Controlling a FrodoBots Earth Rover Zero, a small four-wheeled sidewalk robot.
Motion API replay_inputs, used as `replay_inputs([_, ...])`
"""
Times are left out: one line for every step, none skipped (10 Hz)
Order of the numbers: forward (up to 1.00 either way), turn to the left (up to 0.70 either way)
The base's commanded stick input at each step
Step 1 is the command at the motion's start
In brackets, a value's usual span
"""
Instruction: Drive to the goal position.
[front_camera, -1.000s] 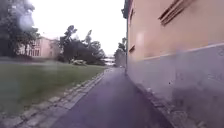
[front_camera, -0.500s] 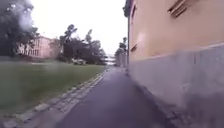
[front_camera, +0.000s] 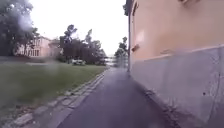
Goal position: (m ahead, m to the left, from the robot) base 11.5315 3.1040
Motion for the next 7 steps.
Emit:
replay_inputs([0.7, 0.0])
replay_inputs([0.7, 0.0])
replay_inputs([0.7, 0.0])
replay_inputs([0.7, 0.0])
replay_inputs([0.7, 0.0])
replay_inputs([0.7, 0.0])
replay_inputs([0.7, 0.0])
